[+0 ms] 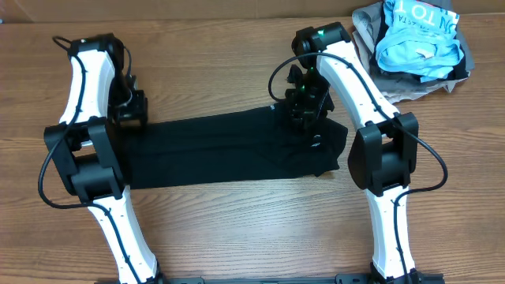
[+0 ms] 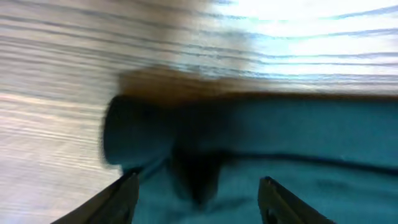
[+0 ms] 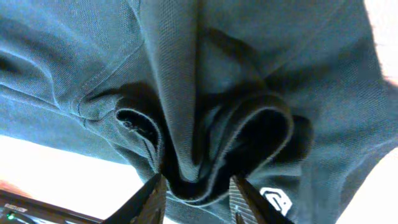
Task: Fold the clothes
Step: 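Release the folded top edge and lift both grippers away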
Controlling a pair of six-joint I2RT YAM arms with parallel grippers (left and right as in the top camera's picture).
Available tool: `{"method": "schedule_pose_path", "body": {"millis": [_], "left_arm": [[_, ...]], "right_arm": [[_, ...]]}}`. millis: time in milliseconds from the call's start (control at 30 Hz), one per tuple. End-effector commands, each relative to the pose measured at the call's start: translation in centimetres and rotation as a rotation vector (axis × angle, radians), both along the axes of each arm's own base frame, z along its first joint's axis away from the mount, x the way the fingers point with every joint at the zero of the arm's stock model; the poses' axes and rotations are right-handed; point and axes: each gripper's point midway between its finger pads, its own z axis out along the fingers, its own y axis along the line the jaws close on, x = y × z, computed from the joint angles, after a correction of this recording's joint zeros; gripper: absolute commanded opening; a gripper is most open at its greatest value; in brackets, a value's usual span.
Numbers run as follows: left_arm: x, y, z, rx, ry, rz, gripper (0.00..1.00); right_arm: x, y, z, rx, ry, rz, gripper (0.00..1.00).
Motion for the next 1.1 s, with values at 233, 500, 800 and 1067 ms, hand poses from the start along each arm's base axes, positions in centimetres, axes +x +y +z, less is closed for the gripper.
{"method": "schedule_pose_path", "body": {"millis": [233,500,800,1067], "left_arm": [[3.9,-2.9,13.9,-0.133,-0.341,-0.069,0.76],[2.0,-4.2,21.6,-0.152,-0.529,-0.097,0.9],[-2.5,-3.7,27.5,-0.063,-0.652,-0.07,1.0],[-5.5,0.9,18.6,-0.028,-0.368,0.088,1.0]], "right_arm": [[0.4,-0.7,13.6,0.135,-0.339,-0.032,0.77],[-3.8,-0.6,23.2,0.228,-0.575,-0.004,0.88],[-8.0,1.3,24.4,0.222,-0.587,0.032,0.99],[-8.2,1.7,18.9,0.15,-0.465,0.047,1.0]]}}
